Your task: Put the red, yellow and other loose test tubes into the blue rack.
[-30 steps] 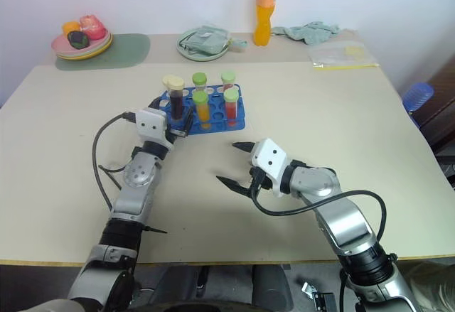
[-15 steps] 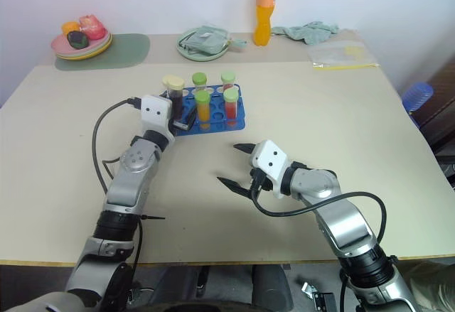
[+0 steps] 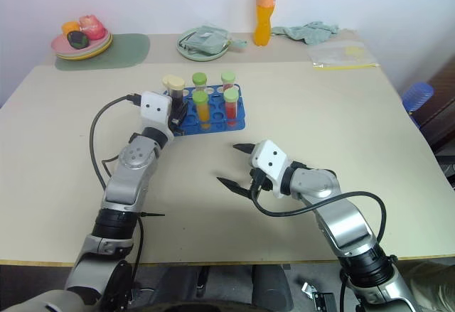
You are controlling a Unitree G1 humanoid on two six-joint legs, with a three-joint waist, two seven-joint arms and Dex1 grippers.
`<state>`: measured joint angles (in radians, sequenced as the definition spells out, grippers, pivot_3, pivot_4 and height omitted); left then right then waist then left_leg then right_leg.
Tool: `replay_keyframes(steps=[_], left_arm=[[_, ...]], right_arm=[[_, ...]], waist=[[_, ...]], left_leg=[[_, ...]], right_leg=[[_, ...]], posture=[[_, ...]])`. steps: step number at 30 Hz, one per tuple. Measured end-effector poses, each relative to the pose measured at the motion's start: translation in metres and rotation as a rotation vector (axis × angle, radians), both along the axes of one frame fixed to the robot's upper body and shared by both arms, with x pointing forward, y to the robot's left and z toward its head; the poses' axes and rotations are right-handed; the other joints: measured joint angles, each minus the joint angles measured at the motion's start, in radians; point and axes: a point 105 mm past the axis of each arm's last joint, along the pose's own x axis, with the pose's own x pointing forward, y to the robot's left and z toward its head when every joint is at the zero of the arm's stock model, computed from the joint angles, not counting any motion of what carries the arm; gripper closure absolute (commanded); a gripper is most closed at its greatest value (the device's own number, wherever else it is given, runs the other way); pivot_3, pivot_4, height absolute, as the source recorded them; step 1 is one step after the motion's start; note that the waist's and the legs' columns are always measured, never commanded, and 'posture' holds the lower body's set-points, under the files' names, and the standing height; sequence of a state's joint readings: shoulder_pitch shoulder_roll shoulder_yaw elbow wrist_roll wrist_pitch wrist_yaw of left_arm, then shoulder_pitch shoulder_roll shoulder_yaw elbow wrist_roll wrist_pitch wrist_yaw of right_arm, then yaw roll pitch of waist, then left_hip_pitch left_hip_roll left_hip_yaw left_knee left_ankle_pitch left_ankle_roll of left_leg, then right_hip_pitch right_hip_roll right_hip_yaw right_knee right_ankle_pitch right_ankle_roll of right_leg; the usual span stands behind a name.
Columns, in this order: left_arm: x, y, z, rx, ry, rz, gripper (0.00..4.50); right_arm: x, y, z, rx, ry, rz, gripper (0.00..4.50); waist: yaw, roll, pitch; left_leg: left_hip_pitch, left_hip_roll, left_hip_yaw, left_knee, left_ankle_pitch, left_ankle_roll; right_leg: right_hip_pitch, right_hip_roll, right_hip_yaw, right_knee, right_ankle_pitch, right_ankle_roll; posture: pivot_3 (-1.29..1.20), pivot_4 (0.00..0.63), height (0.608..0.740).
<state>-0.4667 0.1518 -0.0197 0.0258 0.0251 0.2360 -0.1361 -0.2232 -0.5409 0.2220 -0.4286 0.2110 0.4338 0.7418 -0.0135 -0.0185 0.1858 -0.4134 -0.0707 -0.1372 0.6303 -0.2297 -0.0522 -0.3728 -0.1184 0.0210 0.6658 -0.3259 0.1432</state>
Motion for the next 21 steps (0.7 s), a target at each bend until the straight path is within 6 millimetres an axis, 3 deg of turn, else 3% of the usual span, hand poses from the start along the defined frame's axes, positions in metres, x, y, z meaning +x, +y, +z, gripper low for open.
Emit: replay_keyframes(steps=[2, 21], left_arm=[[0.0000, 0.0008, 0.0004, -0.002, 0.000, 0.003, 3.69], [-0.0095, 0.0035, -0.0083, -0.081, -0.123, 0.019, 3.69]], right_arm=[[0.0000, 0.0001, 0.0001, 0.000, 0.000, 0.001, 0.00], [0.0013, 0.0025, 0.0029, 0.010, -0.010, 0.004, 0.00]], waist=[[0.001, 0.000, 0.000], [0.001, 0.000, 0.000]], left_leg=[[0.000, 0.000, 0.000, 0.000, 0.000, 0.000], [0.000, 0.000, 0.000, 0.000, 0.000, 0.000]], right_leg=[[0.000, 0.000, 0.000, 0.000, 0.000, 0.000], [0.000, 0.000, 0.000, 0.000, 0.000, 0.000]], posture=[[0.00, 0.150, 0.740], [0.00, 0.150, 0.740]])
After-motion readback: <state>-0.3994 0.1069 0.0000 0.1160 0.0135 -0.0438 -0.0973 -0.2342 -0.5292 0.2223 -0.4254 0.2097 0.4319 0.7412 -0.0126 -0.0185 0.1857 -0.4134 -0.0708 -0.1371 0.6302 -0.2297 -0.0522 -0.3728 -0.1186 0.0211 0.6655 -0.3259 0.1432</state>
